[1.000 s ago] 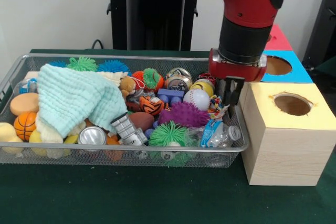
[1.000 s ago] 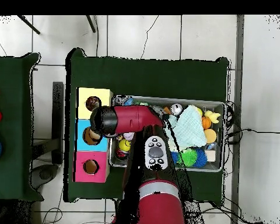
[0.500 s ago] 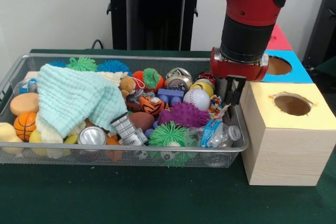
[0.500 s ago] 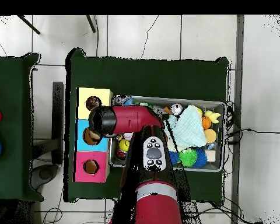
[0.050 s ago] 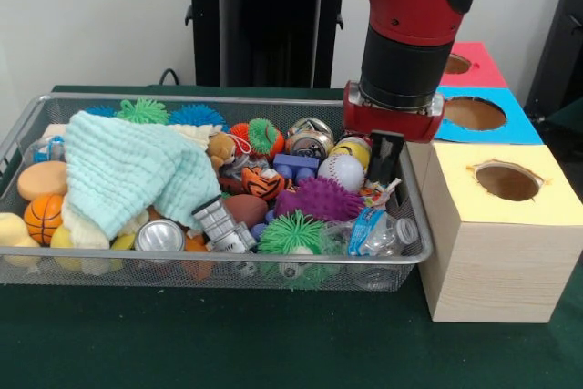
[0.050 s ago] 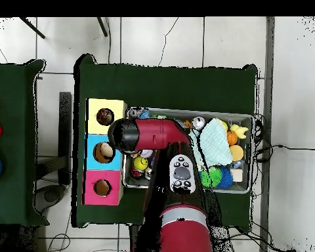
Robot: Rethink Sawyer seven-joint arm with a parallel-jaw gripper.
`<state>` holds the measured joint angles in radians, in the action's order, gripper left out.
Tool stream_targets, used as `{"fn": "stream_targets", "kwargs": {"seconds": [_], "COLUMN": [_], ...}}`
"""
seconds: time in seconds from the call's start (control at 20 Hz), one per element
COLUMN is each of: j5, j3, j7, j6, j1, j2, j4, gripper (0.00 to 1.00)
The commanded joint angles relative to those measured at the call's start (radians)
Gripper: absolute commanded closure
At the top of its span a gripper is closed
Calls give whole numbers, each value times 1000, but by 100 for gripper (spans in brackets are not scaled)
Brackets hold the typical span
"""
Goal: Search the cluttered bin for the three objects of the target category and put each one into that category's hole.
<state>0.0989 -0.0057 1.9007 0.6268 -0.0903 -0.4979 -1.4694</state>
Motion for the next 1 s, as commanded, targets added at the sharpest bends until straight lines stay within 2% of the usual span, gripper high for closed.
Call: {"fn": "stream_targets", "kwargs": {"seconds": [0.05, 0.4, 0.75, 1.0], "j5": [1, 26, 54, 83], "j3": [5, 8, 15, 7], "j7": [117, 76, 61, 38], "j6": [-12, -33, -110, -137], "j1": [-27, -47, -69, -73], "j2": [16, -7, -31, -20], "j4": [-50, -102, -192, -190], "gripper": [100, 100, 100, 100]}}
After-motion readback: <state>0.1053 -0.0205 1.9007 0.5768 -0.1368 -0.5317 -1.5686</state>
